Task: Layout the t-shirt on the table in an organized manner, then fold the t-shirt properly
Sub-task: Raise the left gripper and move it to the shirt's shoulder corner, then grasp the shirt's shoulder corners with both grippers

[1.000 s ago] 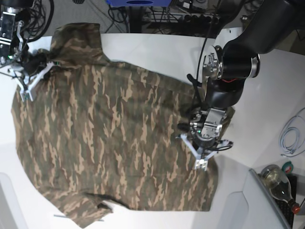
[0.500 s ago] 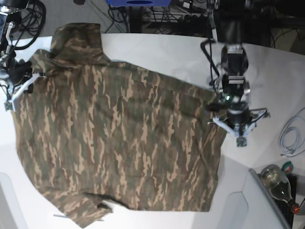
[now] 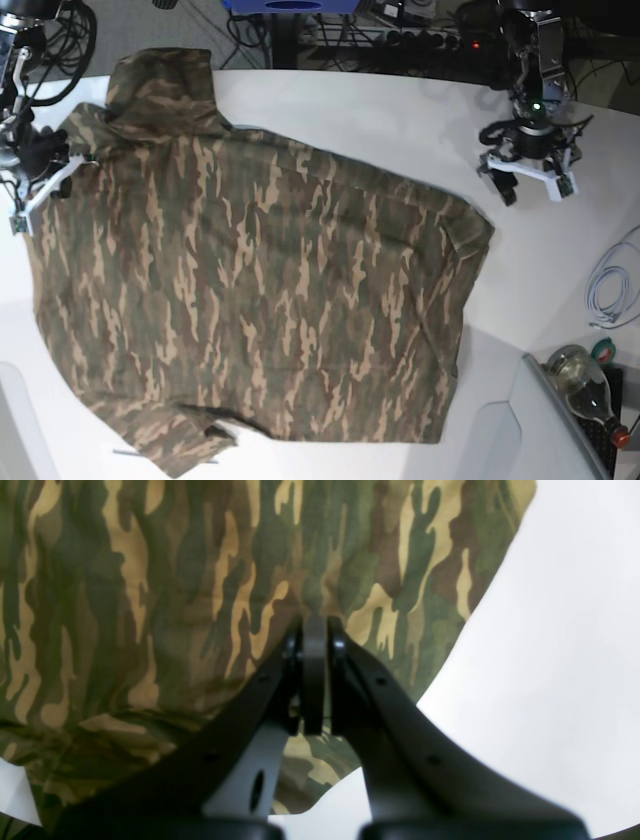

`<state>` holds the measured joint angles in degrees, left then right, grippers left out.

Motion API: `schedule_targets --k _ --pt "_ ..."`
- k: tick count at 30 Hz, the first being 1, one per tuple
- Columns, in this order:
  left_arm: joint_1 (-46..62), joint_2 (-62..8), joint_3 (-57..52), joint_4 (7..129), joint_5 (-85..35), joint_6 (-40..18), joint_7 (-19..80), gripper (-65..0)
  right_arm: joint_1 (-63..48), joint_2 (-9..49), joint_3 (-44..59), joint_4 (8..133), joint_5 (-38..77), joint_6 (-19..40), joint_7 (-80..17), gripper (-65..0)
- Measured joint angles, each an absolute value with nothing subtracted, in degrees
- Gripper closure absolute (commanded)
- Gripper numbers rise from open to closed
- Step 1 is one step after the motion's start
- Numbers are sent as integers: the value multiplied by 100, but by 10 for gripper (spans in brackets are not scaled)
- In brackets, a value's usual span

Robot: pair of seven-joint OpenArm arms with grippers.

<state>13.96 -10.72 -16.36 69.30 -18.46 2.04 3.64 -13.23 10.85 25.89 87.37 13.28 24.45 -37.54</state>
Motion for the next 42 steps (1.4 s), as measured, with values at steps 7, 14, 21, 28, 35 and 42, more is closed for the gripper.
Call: schedule_targets --k 7,14,21,28,35,42 --pt "1317 -1079 -1564 6648 -2436 -956 -270 -467 -1326 1072 2587 8737 1328 2445 -3754 -14" --pt "1219 -1146 -1544 6726 -3100 -1422 -386 -403 -1321 1074 2587 8726 1326 2445 -3754 -14" --pt "460 -1173 -1474 5749 -3120 -1411 -395 -403 -1323 1072 2589 8726 1310 2445 -3754 -12" --pt "408 -1238 -899 5561 -3118 -1461 -410 -283 -1326 1074 2589 8720 1308 2445 -3756 -12" --pt "467 -1253 -943 5533 -3124 -1439 -386 -35 -1323 1072 2596 8713 1310 2443 -3754 -12" --pt "1299 -1258 -961 6528 -3114 -1374 -401 0 -1420 770 3103 9166 1372 2449 -3754 -26"
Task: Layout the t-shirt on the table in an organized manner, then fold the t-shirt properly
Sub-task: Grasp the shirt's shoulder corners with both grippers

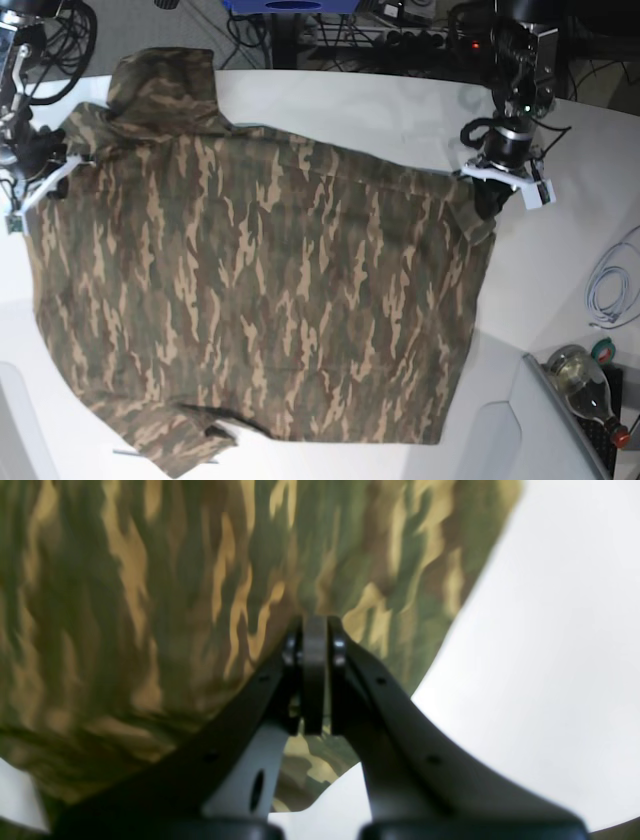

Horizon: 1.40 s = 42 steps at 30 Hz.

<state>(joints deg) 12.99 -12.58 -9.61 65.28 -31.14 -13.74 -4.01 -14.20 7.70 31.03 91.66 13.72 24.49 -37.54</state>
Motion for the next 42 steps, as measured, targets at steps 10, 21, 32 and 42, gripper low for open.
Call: schedule_targets --k 10,21,32,42 --pt "1765 -1251 -954 7076 -3133 -792 -368 0 -1481 23 4735 9515 1332 3520 -5181 -459" --pt "1903 -1260 -954 7815 -3138 -355 447 0 -1702 -30 4838 9338 1354 3959 -6475 -459" --pt "1872 -1256 -915 7804 -3138 -316 513 0 -1896 -259 4156 9435 1354 3959 -6532 -459" --pt "1896 -1278 -932 7773 -3135 -320 519 0 -1859 -460 3979 9264 1313 3962 -6563 -459"
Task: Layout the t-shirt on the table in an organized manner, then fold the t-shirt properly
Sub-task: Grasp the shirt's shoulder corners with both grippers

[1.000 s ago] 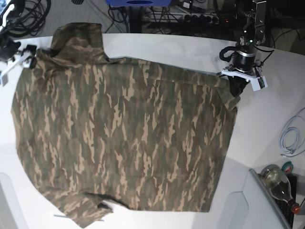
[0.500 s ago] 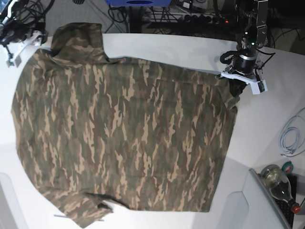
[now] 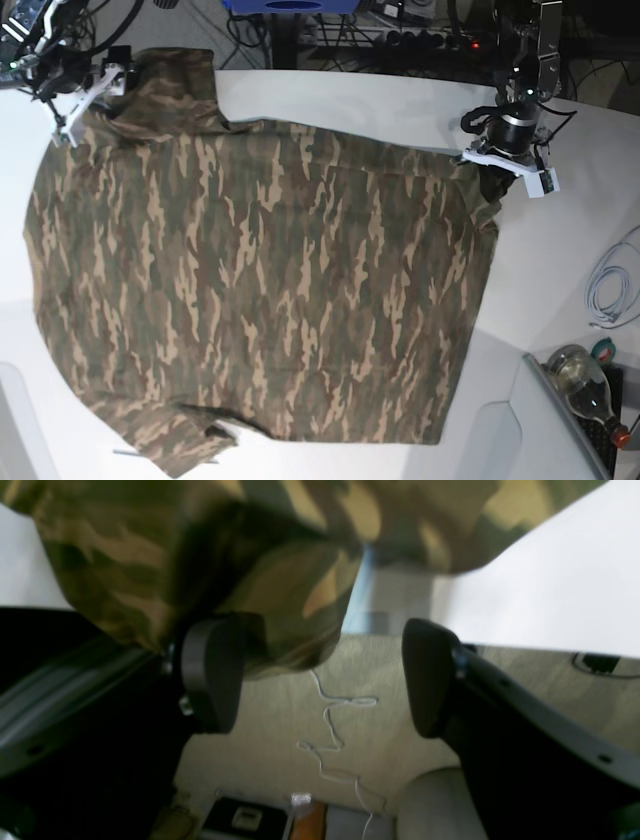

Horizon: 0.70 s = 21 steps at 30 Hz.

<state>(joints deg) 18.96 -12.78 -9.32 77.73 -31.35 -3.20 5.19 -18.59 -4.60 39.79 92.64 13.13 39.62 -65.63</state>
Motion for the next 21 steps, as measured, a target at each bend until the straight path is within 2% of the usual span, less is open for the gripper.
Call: schedule_targets --k 5,6,8,11,14,17,21 --pt "1907 -1398 -932 7773 -3135 -318 519 0 -1811 -473 3946 9148 1352 3959 -6532 -455" --pt "1907 -1393 -932 7773 -3138 -316 519 0 -1813 -475 3946 9148 1352 3959 -6530 -426" --pt "1918 -1374 -932 7773 -3135 -318 519 0 -1815 -473 3946 9148 1350 3959 -6552 -287" --pt "1990 -1376 -932 7804 -3135 -316 513 0 -1813 -475 3948 9153 1358 3957 -6573 0" --pt "2086 -1378 -932 7813 -3135 -316 521 0 -1850 -475 3990 9330 1389 3964 -6676 -26" --pt "2200 -1369 -932 7824 -3131 -318 497 0 -2095 -458 3990 10040 1789 3977 -6862 -2" --pt "2536 -1372 -934 8213 -3133 -298 517 0 -2209 -443 4097 10613 1848 3992 -7332 -2"
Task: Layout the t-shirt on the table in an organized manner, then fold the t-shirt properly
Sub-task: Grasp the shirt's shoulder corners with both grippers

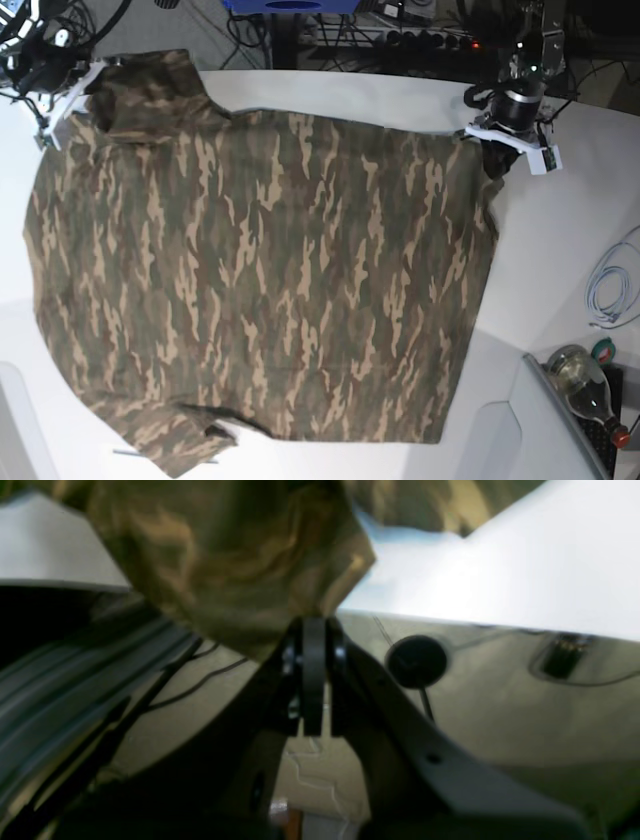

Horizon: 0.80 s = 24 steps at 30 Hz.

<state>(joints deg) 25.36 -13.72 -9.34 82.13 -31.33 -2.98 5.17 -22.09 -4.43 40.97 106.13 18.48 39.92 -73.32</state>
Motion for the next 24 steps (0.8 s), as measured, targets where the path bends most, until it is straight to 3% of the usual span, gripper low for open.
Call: schedule_targets --k 4,9,24 --pt "2847 -1369 -932 8613 -3144 -298 517 0 -2200 -443 4351 10648 1896 3992 -7483 -2" --pt "3037 -1369 -934 8663 -3140 117 519 0 -2401 -434 4488 10694 1909 3992 -7507 -2" --pt "3133 -1367 -934 8958 -3138 152 541 0 -2217 -436 4473 11124 1885 3992 -7559 -2"
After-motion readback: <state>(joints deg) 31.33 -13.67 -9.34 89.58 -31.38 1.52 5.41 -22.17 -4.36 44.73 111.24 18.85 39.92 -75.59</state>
